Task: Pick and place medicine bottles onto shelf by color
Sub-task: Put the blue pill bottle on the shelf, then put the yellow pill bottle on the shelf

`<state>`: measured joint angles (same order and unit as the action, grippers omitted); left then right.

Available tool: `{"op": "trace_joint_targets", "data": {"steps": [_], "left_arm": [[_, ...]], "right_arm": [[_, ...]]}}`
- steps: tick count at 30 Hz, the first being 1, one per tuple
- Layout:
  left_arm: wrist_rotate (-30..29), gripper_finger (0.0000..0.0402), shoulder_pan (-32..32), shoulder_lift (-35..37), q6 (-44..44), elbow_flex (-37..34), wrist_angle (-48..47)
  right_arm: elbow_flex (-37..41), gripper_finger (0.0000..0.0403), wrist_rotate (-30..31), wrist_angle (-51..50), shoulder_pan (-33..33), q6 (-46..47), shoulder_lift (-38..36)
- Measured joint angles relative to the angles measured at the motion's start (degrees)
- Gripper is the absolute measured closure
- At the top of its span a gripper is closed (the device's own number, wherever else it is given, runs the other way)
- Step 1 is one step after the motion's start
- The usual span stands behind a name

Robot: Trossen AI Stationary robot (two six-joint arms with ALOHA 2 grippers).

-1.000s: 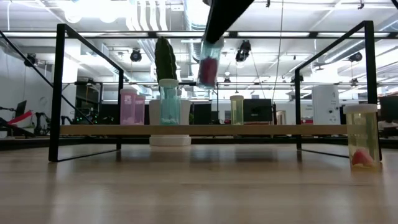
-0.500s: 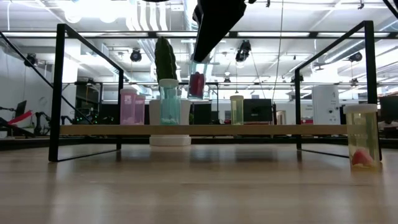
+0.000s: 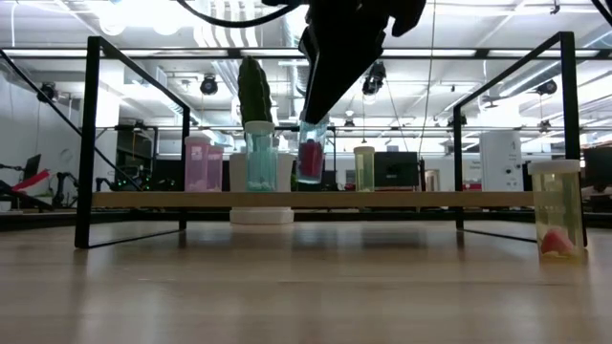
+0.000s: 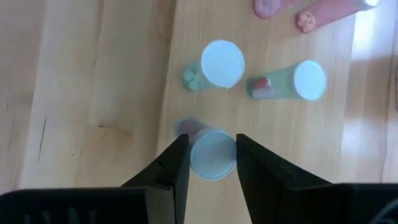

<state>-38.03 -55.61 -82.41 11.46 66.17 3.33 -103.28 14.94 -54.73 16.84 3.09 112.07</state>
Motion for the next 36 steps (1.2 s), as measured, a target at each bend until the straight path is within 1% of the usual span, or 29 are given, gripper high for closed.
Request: {"op": "trace_joint_targets", "data": {"steps": [15, 28, 32, 36], "left_arm": [[0.01, 0.0402, 0.0, 0.02, -0.02, 0.0, 0.0], [0.02, 0.0402, 0.0, 0.02, -0.04, 0.0, 0.0], [0.03, 0.0402, 0.0, 0.02, -0.22, 0.0, 0.02], [0.03, 0.0402, 0.0, 0.02, -1.06, 0.0, 0.02]], "right_arm": [[1.46, 0.0294, 0.04, 0.21, -0.02, -0.12, 0.02], [1.46, 0.0217, 0.04, 0.88, -0.01, -0.13, 0.02], [1.54, 0.0204, 0.02, 0.83, 0.08, 0.56, -0.79], [1.55, 0.02, 0.02, 0.64, 1.47, 3.53, -3.7]]}}
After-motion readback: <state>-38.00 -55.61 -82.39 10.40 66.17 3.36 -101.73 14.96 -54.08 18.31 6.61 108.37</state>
